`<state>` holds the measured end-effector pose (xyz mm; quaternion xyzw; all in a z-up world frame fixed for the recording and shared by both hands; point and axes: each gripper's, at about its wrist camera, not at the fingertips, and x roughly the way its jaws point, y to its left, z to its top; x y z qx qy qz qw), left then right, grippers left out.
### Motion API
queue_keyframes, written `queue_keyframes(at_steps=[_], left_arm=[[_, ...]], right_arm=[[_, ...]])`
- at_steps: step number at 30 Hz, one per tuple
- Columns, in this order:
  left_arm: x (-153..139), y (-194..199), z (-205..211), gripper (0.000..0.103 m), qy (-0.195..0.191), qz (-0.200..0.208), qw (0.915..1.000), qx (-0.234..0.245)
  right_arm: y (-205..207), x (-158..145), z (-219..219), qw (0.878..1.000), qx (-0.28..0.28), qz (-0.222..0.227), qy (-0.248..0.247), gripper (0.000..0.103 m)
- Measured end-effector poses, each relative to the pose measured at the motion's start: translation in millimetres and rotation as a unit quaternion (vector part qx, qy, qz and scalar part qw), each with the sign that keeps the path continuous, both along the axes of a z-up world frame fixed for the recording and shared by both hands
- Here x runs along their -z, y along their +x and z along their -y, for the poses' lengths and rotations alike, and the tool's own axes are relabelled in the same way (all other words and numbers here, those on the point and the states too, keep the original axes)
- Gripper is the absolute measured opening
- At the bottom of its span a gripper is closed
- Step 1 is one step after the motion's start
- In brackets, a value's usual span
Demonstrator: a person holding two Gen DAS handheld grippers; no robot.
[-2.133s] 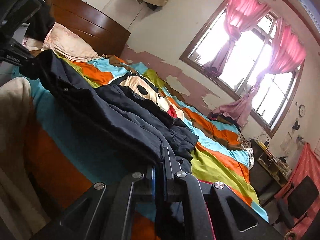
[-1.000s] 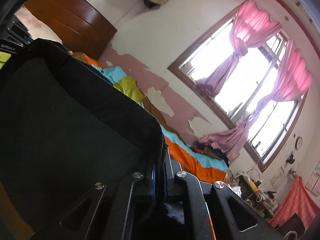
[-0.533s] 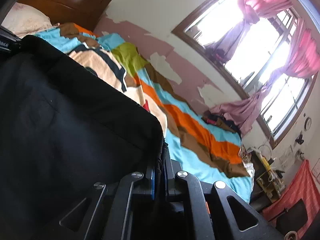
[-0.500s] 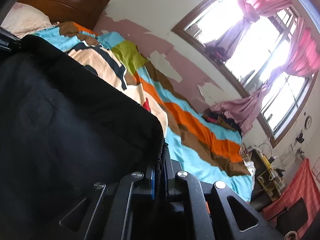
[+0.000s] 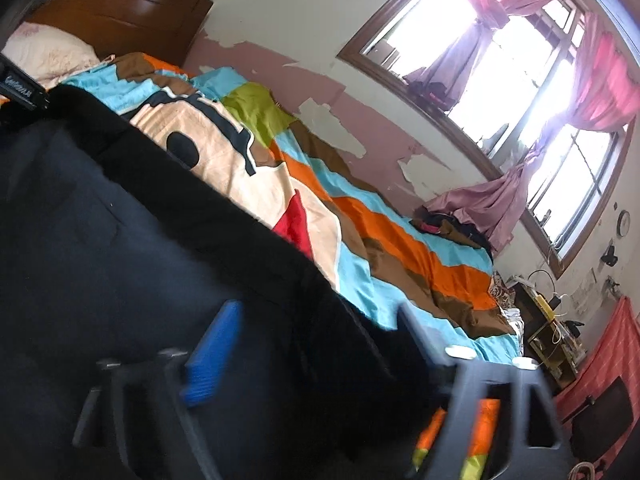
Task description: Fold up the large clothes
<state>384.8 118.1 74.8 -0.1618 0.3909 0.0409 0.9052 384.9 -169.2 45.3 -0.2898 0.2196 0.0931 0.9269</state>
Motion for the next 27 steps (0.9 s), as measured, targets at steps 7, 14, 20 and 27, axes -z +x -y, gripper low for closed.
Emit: queue_keyframes(at_steps=[7, 14, 20, 27], left_arm=[[-19, -9, -12, 0.017, -0.061, -0.016, 0.9979, -0.014], [-40, -16, -24, 0.018, -0.125, -0.043, 0.9911, -0.013], [-67, -19, -23, 0.021, -0.102, -0.077, 0.9912, 0.035], [-106, -45, -43, 0.081, -0.18, 0.007, 0.9837, -0.003]], right_arm=[[-23, -19, 22, 0.998, -0.011, -0.017, 0.065, 0.095], [-40, -22, 54, 0.984, 0.001, -0.076, 0.159, 0.097], [-51, -7, 77, 0.966, 0.008, -0.158, 0.205, 0.098], [-66, -3, 85, 0.958, 0.008, -0.179, 0.224, 0.098]])
